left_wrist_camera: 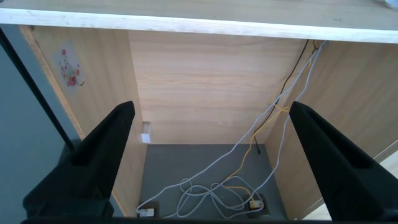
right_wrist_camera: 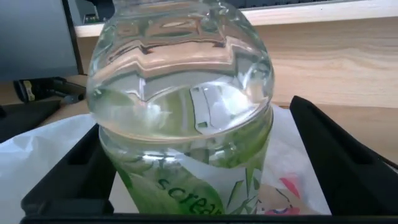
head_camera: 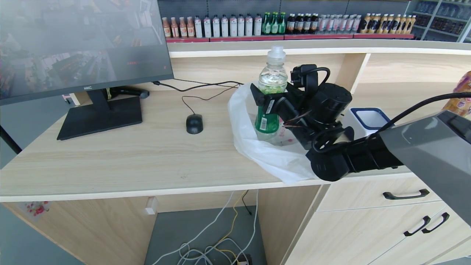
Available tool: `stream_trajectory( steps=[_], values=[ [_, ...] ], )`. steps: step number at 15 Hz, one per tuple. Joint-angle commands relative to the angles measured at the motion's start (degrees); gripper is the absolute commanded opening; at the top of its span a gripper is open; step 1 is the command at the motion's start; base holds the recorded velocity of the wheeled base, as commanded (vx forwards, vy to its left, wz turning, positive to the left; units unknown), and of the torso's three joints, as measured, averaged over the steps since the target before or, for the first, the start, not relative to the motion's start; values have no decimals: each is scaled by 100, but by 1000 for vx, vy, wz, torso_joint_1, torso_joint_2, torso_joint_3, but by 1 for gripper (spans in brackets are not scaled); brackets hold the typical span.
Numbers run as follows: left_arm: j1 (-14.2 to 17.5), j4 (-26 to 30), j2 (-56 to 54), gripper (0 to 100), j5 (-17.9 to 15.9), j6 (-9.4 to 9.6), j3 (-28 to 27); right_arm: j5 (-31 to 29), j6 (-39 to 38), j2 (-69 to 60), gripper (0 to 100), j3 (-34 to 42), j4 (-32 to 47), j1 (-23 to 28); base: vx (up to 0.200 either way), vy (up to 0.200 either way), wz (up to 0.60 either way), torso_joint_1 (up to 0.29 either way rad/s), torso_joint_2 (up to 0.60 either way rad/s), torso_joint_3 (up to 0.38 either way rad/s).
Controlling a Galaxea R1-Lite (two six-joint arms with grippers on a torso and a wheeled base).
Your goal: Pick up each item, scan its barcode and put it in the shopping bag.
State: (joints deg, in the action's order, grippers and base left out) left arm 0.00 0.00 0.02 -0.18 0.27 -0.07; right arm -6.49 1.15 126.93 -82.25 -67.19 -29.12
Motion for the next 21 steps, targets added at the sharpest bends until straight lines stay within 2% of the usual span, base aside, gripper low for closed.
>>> stream_trajectory(
  steps=[1,7,12,16,18,21],
  values=[
    [0,0,-2,100,1,8,-1,-2,17,-133,100,130,-57,-50,0,0,0,0,0,0],
    [0,0,-2,100,1,8,-1,-2,-9,-942,100,1466,-575,-173,0,0,0,0,0,0],
    [0,0,-2,100,1,8,7,-2,-159,-1750,100,2424,-699,-199,0,0,0,0,0,0],
    [0,0,-2,100,1,0,7,-46,-220,-1777,100,3338,-1613,-419,0,0,0,0,0,0],
    [0,0,-2,100,1,-44,-1,-266,-238,-1689,100,3707,-2281,-410,-200,0,0,5,2,5],
    [0,0,-2,100,1,-36,7,-415,-299,-1724,100,3945,-2281,-419,-67,0,0,1,-1,1]
  ],
)
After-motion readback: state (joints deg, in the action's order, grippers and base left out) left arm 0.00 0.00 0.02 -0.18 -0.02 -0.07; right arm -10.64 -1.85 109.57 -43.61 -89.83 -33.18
